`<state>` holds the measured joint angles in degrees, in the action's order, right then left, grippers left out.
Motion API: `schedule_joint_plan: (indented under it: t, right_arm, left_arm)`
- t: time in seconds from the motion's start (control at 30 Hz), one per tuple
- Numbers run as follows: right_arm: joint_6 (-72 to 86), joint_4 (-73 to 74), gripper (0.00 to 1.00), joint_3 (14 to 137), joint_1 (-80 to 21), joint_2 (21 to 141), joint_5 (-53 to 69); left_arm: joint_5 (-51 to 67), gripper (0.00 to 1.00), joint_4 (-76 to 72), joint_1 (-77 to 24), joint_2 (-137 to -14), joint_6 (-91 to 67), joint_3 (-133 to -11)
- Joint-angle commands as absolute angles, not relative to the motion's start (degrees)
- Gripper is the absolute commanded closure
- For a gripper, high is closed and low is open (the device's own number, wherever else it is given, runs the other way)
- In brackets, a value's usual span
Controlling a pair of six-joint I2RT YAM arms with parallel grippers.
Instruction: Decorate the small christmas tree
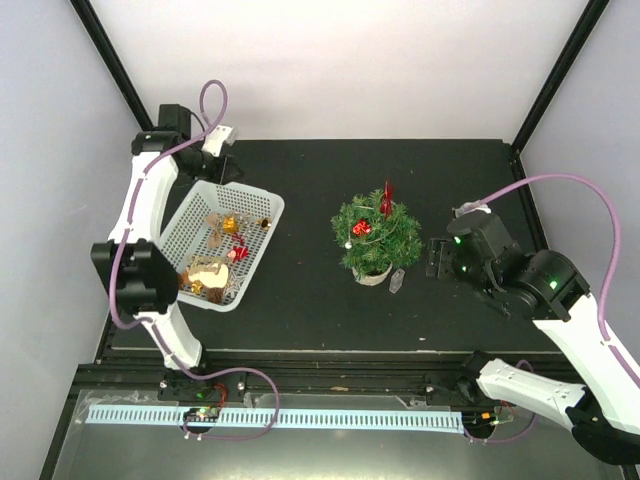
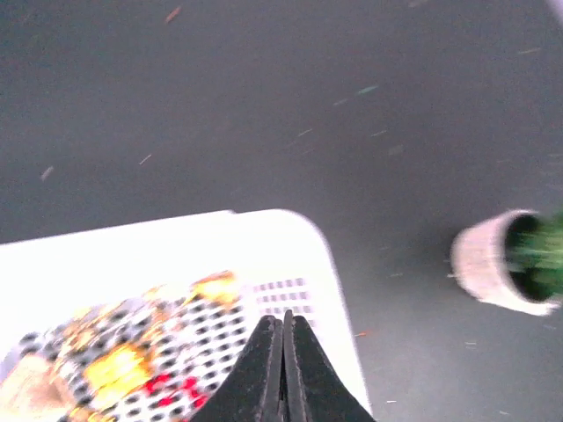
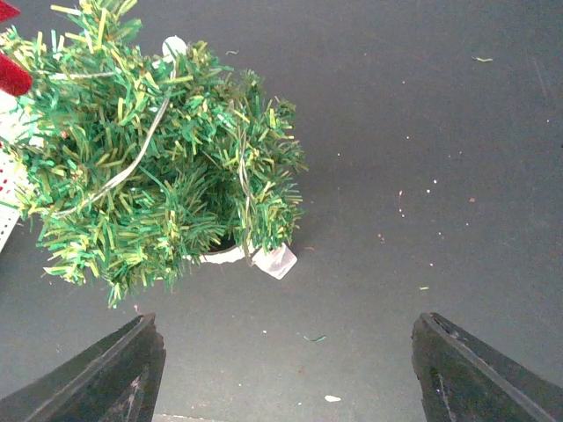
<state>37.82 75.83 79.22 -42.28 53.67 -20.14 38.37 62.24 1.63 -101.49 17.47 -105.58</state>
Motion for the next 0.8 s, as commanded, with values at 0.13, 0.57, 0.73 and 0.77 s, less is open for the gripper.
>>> schedule_joint_plan:
  t: [0.13, 0.57, 0.73, 0.77]
  right_arm:
    - [38.5, 75.3, 0.22, 77.3, -42.1, 53.0, -18.3]
    - [39.6, 76.2, 0.22, 76.3, -42.1, 51.5, -18.0]
    - [39.7, 76.1, 0.22, 75.9, -42.1, 51.3, -17.9]
    - [39.7, 76.0, 0.22, 75.9, -42.1, 51.4, -17.8]
  left_arm:
    - [17.3, 0.87, 64.3, 6.5, -115.8, 9.2, -106.7]
    - [19.8, 0.83, 67.0, 10.5, -124.8, 10.2, -109.0]
    - [22.5, 0.82, 67.4, 10.8, -125.4, 11.0, -106.4]
    - [23.1, 0.82, 67.4, 10.7, -125.8, 11.1, -106.3]
